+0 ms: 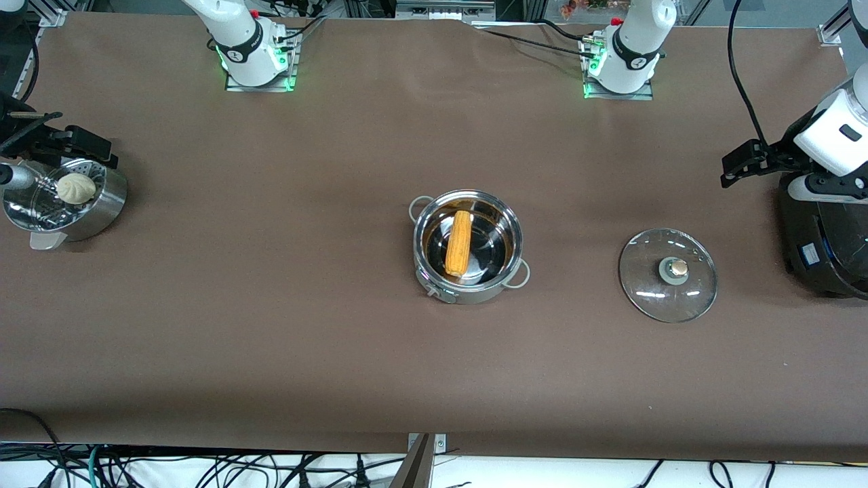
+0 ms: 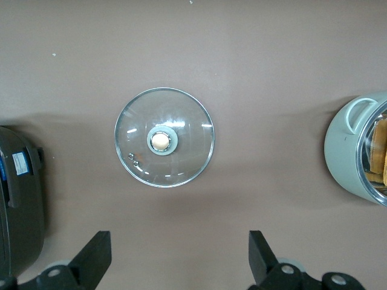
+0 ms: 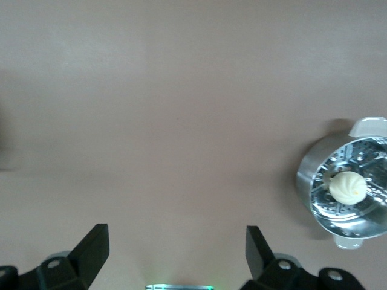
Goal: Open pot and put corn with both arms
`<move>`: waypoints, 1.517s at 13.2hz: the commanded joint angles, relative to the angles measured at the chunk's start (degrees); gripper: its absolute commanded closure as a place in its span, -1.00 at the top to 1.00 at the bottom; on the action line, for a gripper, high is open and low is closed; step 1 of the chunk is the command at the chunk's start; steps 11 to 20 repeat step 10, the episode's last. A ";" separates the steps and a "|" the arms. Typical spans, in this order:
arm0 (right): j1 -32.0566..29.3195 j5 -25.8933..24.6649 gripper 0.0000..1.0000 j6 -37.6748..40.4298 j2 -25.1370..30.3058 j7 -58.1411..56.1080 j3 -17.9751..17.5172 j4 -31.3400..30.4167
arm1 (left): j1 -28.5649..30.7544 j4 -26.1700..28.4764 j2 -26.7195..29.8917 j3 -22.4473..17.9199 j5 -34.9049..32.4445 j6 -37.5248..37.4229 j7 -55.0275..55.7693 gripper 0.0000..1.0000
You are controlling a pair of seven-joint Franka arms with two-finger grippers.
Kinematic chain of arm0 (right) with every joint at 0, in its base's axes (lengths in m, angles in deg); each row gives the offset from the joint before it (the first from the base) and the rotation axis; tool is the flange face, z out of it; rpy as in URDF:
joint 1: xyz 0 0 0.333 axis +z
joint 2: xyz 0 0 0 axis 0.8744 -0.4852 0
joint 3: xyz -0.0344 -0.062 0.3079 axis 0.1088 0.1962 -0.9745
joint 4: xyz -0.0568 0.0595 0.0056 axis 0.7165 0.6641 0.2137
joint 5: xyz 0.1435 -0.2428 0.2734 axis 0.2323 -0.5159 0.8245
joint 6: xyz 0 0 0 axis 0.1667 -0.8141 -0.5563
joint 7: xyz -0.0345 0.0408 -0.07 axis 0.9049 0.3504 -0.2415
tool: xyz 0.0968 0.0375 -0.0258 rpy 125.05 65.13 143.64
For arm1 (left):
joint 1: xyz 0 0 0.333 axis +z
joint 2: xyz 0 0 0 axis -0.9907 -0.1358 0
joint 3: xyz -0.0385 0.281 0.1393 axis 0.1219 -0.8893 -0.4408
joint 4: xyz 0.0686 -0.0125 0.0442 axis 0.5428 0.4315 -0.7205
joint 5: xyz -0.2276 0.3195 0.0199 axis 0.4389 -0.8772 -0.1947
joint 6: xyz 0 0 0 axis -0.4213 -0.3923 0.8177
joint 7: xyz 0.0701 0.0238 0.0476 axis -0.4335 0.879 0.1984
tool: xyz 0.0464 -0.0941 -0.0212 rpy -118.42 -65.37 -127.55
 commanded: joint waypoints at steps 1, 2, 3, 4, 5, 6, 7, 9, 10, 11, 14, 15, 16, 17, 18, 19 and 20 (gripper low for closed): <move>-0.04 -1.64 1.00 -0.87 -0.50 -0.88 -0.10 0.35 | -0.43 -2.00 -0.86 -0.04 -0.97 -1.52 0.19 1.00; -0.04 -1.81 1.00 -0.86 -1.91 -0.88 -0.10 1.85 | -0.35 -2.00 -0.86 -0.04 -0.97 -1.52 0.19 1.00; -0.04 -1.90 1.00 -0.86 -2.10 -0.88 -0.02 2.13 | -0.35 -2.00 -0.86 -0.04 -0.97 -1.52 0.19 1.00; -0.13 -1.99 1.00 -0.78 -2.19 -0.88 -0.02 2.13 | -0.35 -2.00 -0.86 -0.04 -0.97 -1.52 0.19 1.00; -0.13 -1.99 1.00 -0.69 -2.36 -0.88 -0.02 2.13 | -0.35 -2.00 -0.86 -0.04 -0.97 -1.52 0.19 1.00; -0.21 -1.99 1.00 -0.69 -2.45 -0.88 -0.02 2.13 | -0.35 -2.00 -0.86 -0.04 -0.97 -1.52 0.19 1.00; -0.21 -1.99 1.00 -0.78 -2.45 -0.88 -0.02 2.13 | -0.35 -2.00 -0.86 -0.04 -0.97 -1.52 0.19 1.00; -0.30 -1.99 1.00 -0.86 -2.45 -0.88 -0.02 2.13 | -0.35 -2.00 -0.86 -0.04 -0.97 -1.61 0.19 1.00; -0.30 -1.99 1.00 -0.86 -2.45 -0.88 -0.02 2.13 | -0.35 -2.00 -0.86 -0.04 -0.97 -1.61 0.19 1.00; -0.30 -1.99 1.00 -0.86 -2.45 -0.88 -0.02 2.13 | -0.35 -2.00 -0.86 -0.04 -0.97 -1.61 0.19 1.00; -0.30 -1.99 1.00 -0.86 -2.45 -0.88 -0.02 2.13 | -0.35 -2.00 -0.86 -0.04 -0.97 -1.61 0.19 1.00; -0.30 -1.99 1.00 -0.86 -2.45 -0.88 -0.02 2.13 | -0.35 -2.00 -0.86 -0.04 -0.97 -1.61 0.19 1.00; -0.30 -1.99 1.00 -0.86 -2.45 -0.88 -0.02 2.13 | -0.35 -2.00 -0.86 -0.04 -0.97 -1.61 0.19 1.00; -0.30 -1.99 1.00 -0.86 -2.45 -0.88 -0.02 2.13 | -0.35 -2.00 -0.86 -0.04 -0.97 -1.61 0.19 1.00; -0.30 -1.99 1.00 -0.86 -2.45 -0.88 -0.02 2.13 | -0.35 -2.00 -0.86 -0.04 -0.97 -1.61 0.19 1.00; -0.30 -1.99 1.00 -0.86 -2.45 -0.88 -0.02 2.13 | -0.35 -2.00 -0.86 -0.04 -0.97 -1.61 0.19 1.00; -0.30 -1.99 1.00 -0.86 -2.45 -0.88 -0.02 2.13 | -0.35 -2.00 -0.86 -0.04 -0.97 -1.61 0.19 1.00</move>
